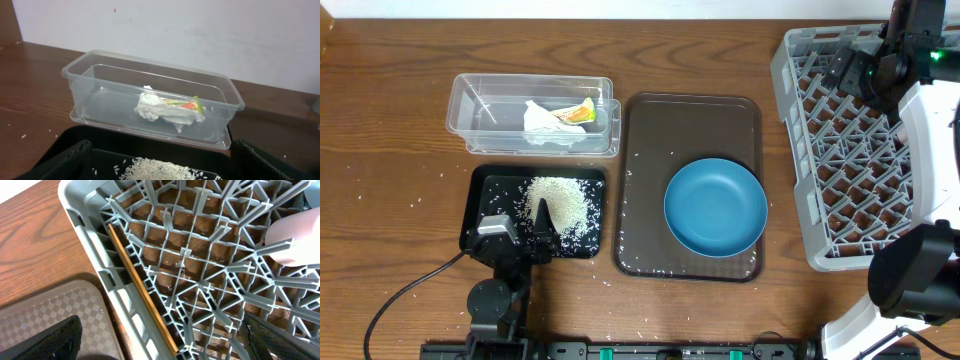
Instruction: Sort waste into correct bins and load items into the dishwasher rack
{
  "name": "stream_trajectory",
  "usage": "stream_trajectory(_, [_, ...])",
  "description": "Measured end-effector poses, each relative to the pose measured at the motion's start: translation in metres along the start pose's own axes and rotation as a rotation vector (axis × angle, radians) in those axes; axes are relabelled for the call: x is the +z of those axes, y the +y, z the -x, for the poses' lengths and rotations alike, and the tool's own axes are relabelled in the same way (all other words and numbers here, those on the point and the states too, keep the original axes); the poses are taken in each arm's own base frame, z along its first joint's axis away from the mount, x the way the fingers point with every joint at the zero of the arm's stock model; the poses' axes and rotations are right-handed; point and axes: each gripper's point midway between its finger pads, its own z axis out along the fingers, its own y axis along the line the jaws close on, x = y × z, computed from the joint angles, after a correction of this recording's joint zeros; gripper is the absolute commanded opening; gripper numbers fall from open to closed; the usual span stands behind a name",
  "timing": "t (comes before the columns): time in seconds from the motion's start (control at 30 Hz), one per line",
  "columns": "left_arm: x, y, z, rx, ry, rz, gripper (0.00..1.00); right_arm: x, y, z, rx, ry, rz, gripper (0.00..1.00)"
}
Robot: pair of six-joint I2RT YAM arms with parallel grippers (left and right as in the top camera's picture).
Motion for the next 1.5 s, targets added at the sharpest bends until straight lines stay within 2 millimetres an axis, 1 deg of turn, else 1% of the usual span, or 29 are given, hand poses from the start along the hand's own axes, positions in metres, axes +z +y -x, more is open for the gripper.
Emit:
stream_trajectory(1.33, [0.001,0.0,-0.002,0.001,0.01,-0.002,0.9,-0.001,0.0,0.0,0.0,-0.001,0.0,0.99])
stream_trajectory(1.43, [0.001,0.0,-0.002,0.001,0.01,-0.002,0.9,-0.01,0.001,0.003,0.0,-0.022,0.007,0.99])
stream_trajectory(1.47, [0.001,0.0,-0.002,0.001,0.01,-0.002,0.9,-0.017,0.002,0.005,0.0,-0.037,0.013,0.99])
stream_trajectory(1.5, [0.001,0.0,-0.002,0.001,0.011,-0.002,0.9,-0.03,0.003,0.008,-0.001,-0.064,0.023,0.99])
